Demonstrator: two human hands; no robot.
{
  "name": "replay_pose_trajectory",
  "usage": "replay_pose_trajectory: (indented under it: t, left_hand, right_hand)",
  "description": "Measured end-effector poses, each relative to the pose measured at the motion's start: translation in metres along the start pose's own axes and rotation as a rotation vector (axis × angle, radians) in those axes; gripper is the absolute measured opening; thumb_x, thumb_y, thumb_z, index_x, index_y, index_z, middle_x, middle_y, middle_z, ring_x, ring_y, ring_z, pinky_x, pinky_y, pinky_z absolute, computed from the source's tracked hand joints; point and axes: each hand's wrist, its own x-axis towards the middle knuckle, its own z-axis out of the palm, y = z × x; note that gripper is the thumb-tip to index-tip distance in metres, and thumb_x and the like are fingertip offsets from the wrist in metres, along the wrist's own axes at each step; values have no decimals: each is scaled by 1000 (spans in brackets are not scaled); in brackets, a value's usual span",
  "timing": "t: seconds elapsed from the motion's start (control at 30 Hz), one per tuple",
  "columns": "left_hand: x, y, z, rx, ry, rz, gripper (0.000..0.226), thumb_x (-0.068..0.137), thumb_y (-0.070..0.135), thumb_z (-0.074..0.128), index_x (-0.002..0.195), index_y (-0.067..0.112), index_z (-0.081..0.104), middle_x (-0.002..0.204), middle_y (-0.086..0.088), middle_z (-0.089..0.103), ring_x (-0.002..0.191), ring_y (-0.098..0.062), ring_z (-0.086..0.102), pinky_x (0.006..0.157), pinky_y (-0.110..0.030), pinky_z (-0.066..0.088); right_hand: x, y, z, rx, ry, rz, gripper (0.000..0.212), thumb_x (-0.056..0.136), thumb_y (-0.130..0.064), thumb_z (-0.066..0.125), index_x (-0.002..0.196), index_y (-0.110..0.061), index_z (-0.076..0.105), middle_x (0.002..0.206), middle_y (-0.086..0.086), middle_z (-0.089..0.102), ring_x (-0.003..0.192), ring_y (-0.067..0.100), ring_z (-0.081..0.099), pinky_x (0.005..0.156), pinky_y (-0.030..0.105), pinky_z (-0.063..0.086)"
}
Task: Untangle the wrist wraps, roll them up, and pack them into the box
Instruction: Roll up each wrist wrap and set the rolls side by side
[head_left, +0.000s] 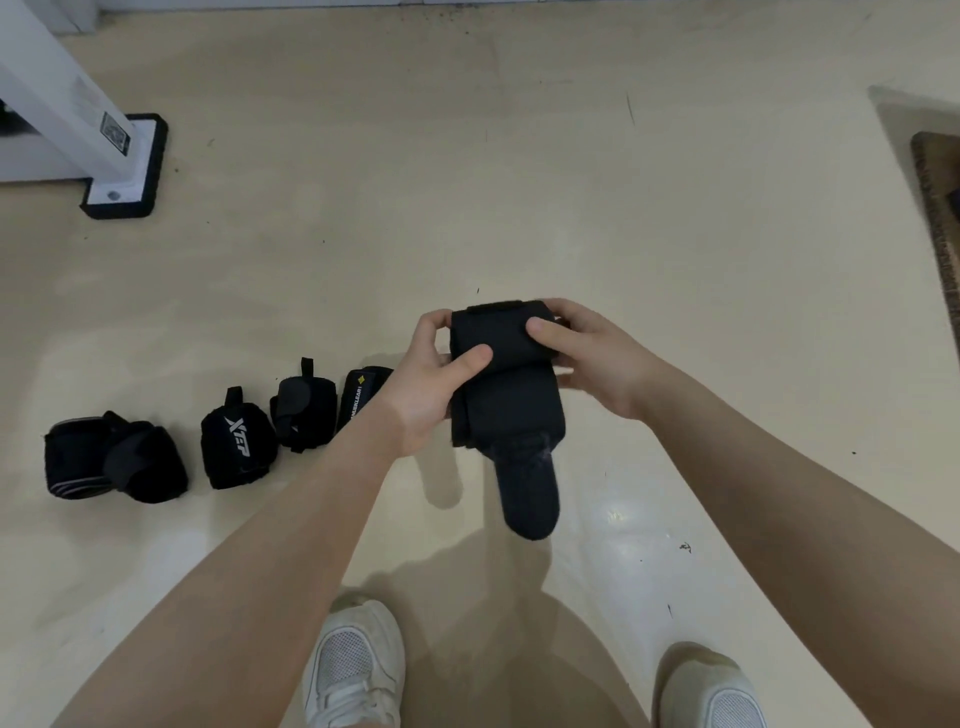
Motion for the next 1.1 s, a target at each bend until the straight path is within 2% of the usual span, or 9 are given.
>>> replay_pose_trajectory:
  t: [0.1,0.27,0.37,0.67,0.8,0.87,0.97,1.03,1.1]
  left_hand:
    - [0,-3,4,-114,-35,-26,42,95,15,54,127,31,34,107,-9,66,97,-29,67,76,-47,58]
    - [4,-13,5,-30,46,-171,54,93,37,56,140,26,33,126,-6,60,111,-23,62,98,-45,48]
    - [2,-15,13,9,-46,-226,46,95,44,48,132,17,47,122,-2,65,111,-19,62,97,-41,48]
    - [-1,-7,23,-56,-49,-182,26,94,24,56,120,22,52,113,0,66,101,-15,64,69,-23,53]
    - [-1,-4,25,-131,-32,-213,27,98,17,49,124,20,52,115,-2,65,105,-20,63,74,-28,52]
    - [-2,-4,25,-188,-46,-228,30,99,13,46,129,16,50,118,-6,64,107,-23,63,79,-33,53]
    - [-4,-3,22,-229,-99,-216,31,98,11,46,128,12,52,107,-4,69,92,-18,68,69,-30,57]
    - [-4,-1,20,-278,-142,-211,34,94,16,50,127,10,54,104,-6,70,89,-19,69,70,-31,58]
    - [-4,1,19,-324,-172,-222,41,86,38,52,119,15,60,103,-5,71,89,-18,69,74,-28,57]
  right_hand:
    - [2,3,4,164,-24,25,28,93,-21,56,120,-13,54,110,1,65,99,18,65,79,34,57]
    - [6,5,7,257,142,-60,26,92,-11,59,116,-13,54,111,5,63,94,17,65,68,30,57]
    - [8,3,6,263,234,-146,29,91,-9,60,118,-13,52,113,7,58,92,15,63,65,26,56]
    - [9,4,4,204,223,-233,33,89,-1,59,119,-13,50,105,4,56,89,14,62,75,29,56]
    - [8,5,-3,14,169,-301,30,89,5,56,107,-18,52,91,-1,56,84,15,57,80,37,55]
    - [9,7,-4,-53,146,-323,33,86,7,58,102,-22,54,95,3,57,89,19,53,86,43,52]
    - [10,8,-5,-145,140,-364,39,81,9,61,97,-26,57,106,-3,60,91,19,50,92,42,48]
    - [9,7,-5,-184,128,-381,43,77,14,61,93,-26,57,110,-11,60,91,17,50,92,37,47]
    - [8,5,-4,-219,110,-394,46,74,19,59,88,-25,57,111,-16,59,89,14,49,90,35,46]
